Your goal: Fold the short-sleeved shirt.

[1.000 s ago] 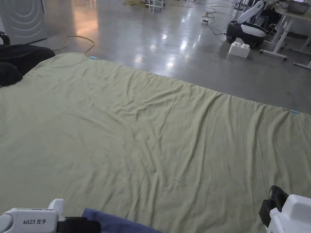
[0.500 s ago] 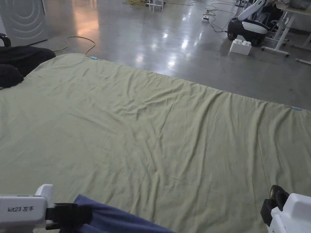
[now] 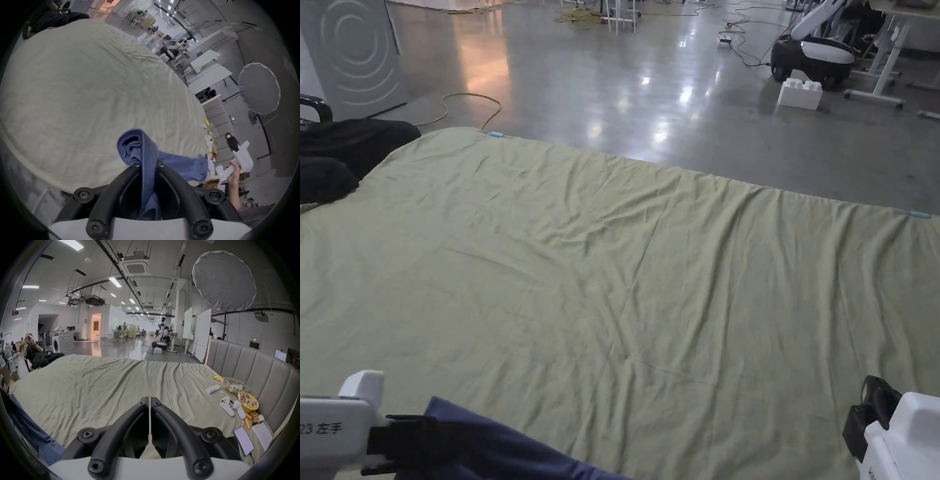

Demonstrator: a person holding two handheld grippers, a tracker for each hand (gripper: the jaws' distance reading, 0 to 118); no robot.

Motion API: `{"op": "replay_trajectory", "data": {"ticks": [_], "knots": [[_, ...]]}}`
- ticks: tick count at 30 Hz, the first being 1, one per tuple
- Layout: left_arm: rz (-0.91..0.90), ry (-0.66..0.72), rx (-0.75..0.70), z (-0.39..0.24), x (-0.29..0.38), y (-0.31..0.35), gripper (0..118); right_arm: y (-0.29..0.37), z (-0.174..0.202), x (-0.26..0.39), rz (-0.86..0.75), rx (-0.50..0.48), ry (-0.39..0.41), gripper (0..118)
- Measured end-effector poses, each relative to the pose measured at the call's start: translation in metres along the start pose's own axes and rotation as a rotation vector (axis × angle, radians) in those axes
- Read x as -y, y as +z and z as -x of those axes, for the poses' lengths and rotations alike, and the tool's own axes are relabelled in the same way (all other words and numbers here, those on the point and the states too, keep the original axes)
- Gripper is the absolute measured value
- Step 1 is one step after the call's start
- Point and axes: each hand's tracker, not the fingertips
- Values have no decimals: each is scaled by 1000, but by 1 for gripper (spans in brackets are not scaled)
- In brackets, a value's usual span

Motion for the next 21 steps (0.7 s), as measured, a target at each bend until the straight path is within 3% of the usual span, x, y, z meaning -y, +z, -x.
{"op": "replay_trajectory", "data": {"ticks": [7, 13, 18, 21], "knots": [[45, 43, 202, -50, 19, -38, 10, 3, -6, 5, 5, -2, -19, 2], [107, 51, 198, -85, 46, -108, 10, 7, -18, 12, 20, 22, -41, 2], [207, 22, 87, -89, 72, -177, 10, 11, -32, 18, 37, 50, -53, 2], [219, 75, 55, -86, 82, -206, 10, 12, -40, 23, 55, 70, -67, 2]]}}
